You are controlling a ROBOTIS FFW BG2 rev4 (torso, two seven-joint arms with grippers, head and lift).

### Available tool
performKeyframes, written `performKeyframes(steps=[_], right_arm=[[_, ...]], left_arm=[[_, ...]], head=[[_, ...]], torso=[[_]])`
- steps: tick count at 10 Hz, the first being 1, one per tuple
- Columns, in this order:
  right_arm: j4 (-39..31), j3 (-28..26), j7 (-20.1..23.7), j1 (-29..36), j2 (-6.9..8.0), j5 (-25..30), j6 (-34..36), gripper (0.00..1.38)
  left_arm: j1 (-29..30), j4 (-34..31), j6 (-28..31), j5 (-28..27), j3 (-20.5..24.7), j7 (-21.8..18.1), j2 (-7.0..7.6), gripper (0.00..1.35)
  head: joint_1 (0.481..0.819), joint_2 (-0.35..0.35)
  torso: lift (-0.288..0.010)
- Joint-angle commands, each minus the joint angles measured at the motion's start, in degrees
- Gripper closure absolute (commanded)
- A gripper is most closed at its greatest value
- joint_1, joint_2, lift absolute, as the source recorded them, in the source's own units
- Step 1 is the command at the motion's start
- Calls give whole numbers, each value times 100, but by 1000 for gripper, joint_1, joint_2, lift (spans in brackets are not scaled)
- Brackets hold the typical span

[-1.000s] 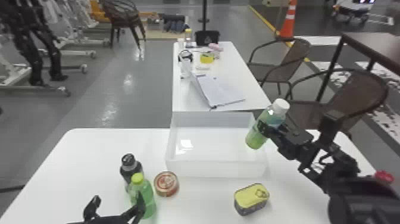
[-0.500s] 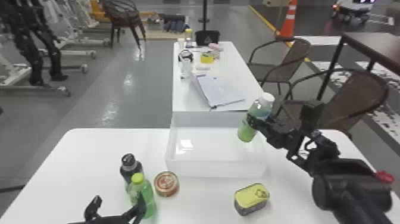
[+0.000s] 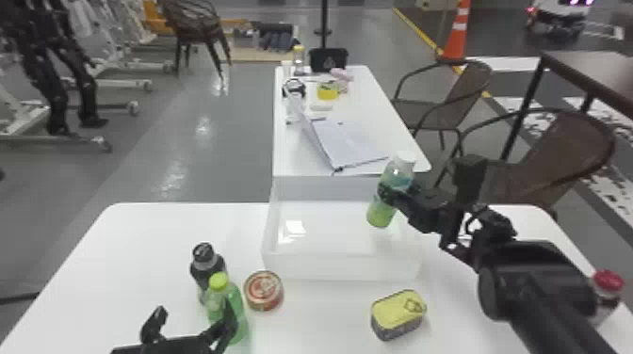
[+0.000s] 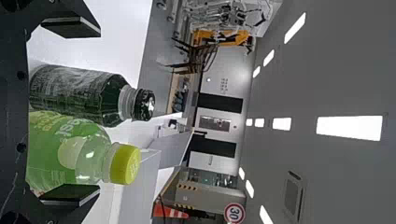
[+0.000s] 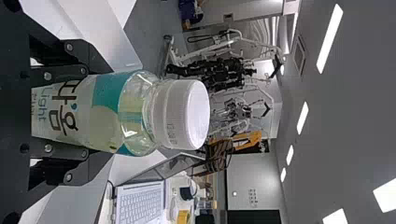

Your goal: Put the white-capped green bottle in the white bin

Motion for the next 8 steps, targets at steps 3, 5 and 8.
performKeyframes(steps=[3, 5, 8], right_arm=[[248, 153, -42, -40, 32, -123, -41, 725], [257, 180, -60, -40, 32, -132, -41, 542], [257, 180, -68, -23, 32, -141, -67, 412]], left_arm=[[-40, 22, -68, 180, -286, 267, 158, 125], [-31, 31, -77, 206, -286, 285, 158, 125], [-31, 31, -86, 206, -286, 285, 158, 125]], head=[[549, 0], [549, 0], [549, 0]], torso=[[-100], [-100], [-100]])
